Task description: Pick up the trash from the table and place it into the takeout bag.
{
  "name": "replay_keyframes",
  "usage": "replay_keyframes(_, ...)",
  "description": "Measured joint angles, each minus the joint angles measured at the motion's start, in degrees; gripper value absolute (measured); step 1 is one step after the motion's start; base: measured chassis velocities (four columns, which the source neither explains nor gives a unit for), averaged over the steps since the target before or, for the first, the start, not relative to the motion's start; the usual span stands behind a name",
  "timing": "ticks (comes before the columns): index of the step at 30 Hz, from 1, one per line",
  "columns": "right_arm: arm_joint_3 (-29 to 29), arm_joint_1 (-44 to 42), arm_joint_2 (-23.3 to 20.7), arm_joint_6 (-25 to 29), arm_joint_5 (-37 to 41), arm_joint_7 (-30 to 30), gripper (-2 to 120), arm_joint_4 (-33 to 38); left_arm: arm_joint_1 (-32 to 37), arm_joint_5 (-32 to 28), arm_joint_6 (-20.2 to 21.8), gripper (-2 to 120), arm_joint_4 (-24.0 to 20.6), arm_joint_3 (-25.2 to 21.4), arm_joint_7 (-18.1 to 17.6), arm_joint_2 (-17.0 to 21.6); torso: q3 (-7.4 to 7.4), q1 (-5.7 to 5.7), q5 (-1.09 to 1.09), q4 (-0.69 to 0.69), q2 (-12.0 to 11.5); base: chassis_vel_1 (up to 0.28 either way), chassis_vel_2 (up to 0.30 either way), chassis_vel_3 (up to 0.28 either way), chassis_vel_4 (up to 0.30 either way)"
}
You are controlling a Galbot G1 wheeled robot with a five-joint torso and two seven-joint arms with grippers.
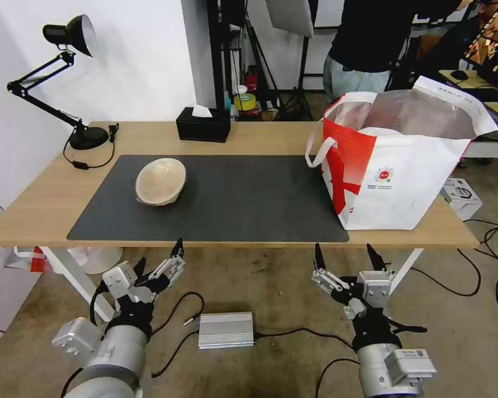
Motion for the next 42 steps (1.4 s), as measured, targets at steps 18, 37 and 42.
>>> replay_keyframes(18, 0.0, 0.0, 0.0, 0.0, 0.0, 0.0, 100, 0.0, -2.13, -5.75, 1.18, 99, 0.0, -0.85, -1.96, 0.0, 0.0, 0.0, 0.0, 0.0, 0.0, 0.0, 0.0, 0.0, 0.0)
replay_keyframes(37, 0.0, 0.0, 0.0, 0.0, 0.0, 0.0, 100, 0.0, -5.78, -13.17, 1.47, 99, 0.03, -3.01, -3.27, 4.51, 0.0, 0.0, 0.0, 0.0, 0.0, 0.0, 0.0, 0.0, 0.0)
replay_keyframes(42, 0.0, 0.0, -0.01, 0.0, 0.0, 0.0, 100, 0.0, -5.85, -14.08, 1.48, 99, 0.05, -3.38, -3.56, 4.94, 0.0, 0.0, 0.0, 0.0, 0.0, 0.0, 0.0, 0.0, 0.0)
